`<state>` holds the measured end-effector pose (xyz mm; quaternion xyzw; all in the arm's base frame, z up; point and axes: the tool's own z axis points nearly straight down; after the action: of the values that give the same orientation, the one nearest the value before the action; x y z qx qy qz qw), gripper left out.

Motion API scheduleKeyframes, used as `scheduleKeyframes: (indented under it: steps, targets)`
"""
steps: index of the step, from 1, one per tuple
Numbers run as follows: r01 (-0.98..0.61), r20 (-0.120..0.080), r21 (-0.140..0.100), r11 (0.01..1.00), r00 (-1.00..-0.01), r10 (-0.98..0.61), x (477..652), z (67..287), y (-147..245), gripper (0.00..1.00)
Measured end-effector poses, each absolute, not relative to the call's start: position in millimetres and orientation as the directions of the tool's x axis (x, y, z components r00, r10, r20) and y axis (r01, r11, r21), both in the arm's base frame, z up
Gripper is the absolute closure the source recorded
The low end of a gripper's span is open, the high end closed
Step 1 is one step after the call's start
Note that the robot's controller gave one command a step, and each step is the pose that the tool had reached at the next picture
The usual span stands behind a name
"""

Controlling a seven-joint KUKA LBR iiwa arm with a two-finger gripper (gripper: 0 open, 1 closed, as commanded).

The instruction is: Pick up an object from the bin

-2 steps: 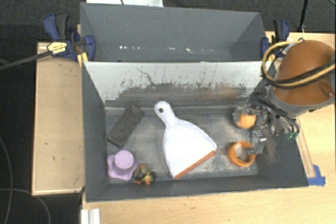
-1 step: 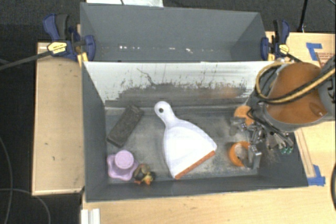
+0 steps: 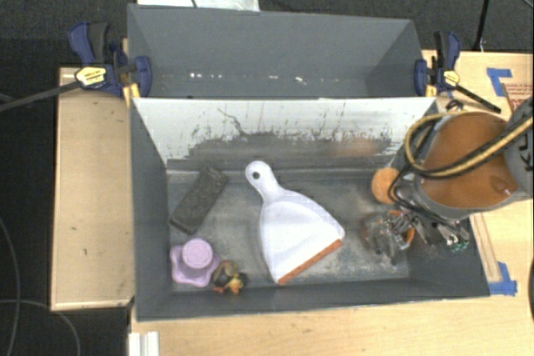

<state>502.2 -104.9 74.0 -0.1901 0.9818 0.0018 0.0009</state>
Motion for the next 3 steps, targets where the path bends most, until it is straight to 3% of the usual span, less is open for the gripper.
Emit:
scheduleKeyframes:
  steps: [1, 2, 3]
  targets:
    - [-0.372, -0.001, 0.001, 0.928, -0.928, -0.372, 501.8, 73.3, -106.7, 0.0]
    - [-0.372, -0.001, 0.001, 0.928, -0.928, -0.372, 501.8, 73.3, -106.7, 0.0]
    - [-0.441, -0.004, -0.002, 0.897, -0.897, -0.441, 516.1, 71.2, -142.2, 1.0]
